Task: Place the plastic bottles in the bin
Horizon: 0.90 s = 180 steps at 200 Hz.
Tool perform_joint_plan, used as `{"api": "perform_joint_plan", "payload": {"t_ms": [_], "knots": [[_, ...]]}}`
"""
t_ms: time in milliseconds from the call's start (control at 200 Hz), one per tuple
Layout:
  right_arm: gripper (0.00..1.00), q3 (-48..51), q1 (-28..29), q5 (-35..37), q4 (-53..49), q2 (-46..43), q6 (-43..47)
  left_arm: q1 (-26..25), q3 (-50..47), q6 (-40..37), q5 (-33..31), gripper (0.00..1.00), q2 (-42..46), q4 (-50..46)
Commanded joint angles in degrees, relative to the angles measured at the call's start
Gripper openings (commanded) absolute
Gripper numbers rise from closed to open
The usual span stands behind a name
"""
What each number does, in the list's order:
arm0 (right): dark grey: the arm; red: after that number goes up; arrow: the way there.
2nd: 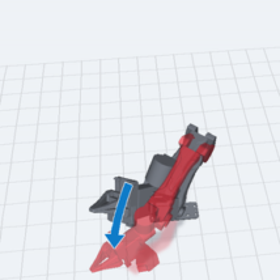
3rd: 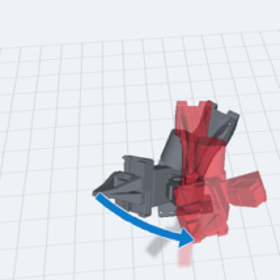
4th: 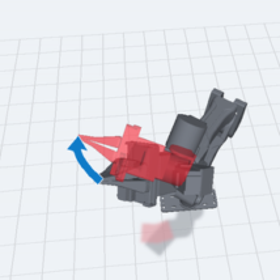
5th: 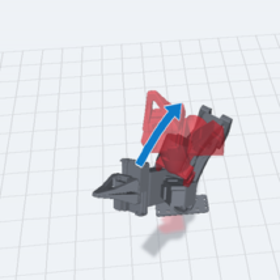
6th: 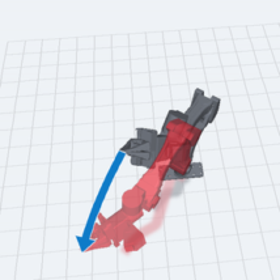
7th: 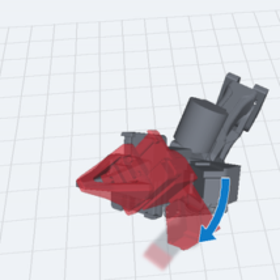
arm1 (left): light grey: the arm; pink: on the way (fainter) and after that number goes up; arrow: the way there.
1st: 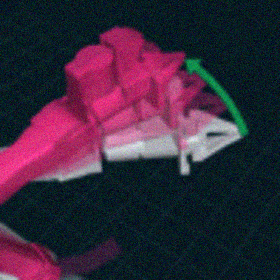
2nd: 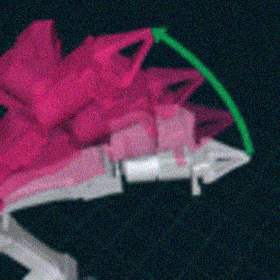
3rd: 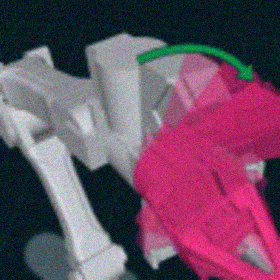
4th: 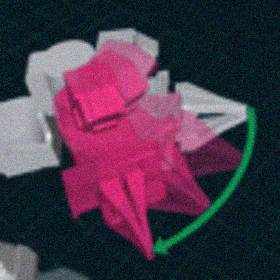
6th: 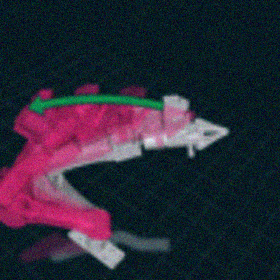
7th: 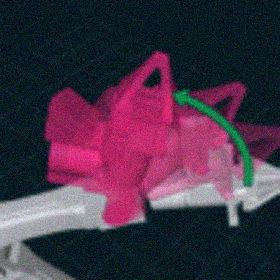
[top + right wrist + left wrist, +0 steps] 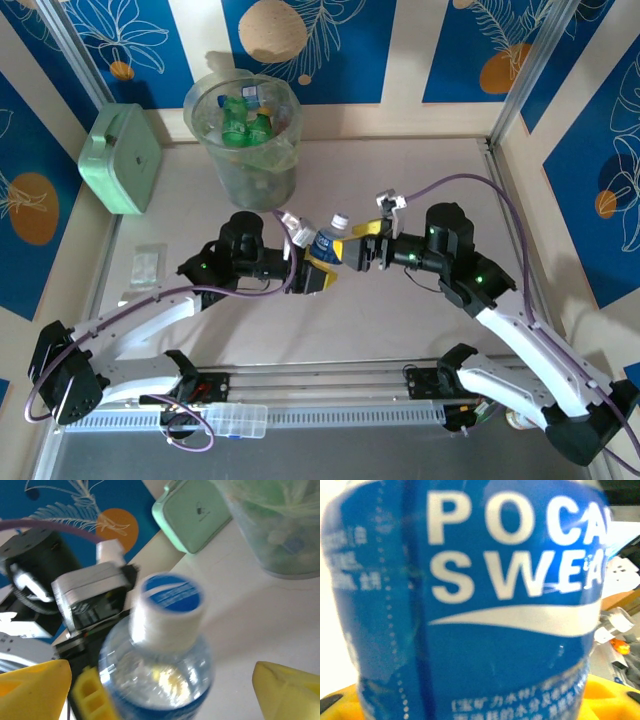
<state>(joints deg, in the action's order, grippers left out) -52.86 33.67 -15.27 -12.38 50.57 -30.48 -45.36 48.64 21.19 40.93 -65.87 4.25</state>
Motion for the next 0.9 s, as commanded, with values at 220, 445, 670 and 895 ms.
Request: {"api": "perform_joint_plan", "payload": {"t_ms": [220,445,670,895], "knots": [[0.64,-3.30,-3.00,-4.80,7.39,5.10,-6.94,-0.60,0.75,-0.54,4.96,0.45,-0.83,1.02],[0.28,-2.33,-2.38,-6.26,7.30,5.71,-7.44,-0.55,1.44,-0.44,4.91,0.45,-1.42,0.88],[0.09,-1.52,-2.71,-5.55,6.46,3.45,-7.90,-0.60,1.90,-2.65,1.33,0.71,-0.34,-1.86],[0.08,-0.28,-3.26,-6.22,6.81,2.53,-9.27,-0.49,2.32,-3.45,-1.16,0.83,1.02,-2.43]]}}
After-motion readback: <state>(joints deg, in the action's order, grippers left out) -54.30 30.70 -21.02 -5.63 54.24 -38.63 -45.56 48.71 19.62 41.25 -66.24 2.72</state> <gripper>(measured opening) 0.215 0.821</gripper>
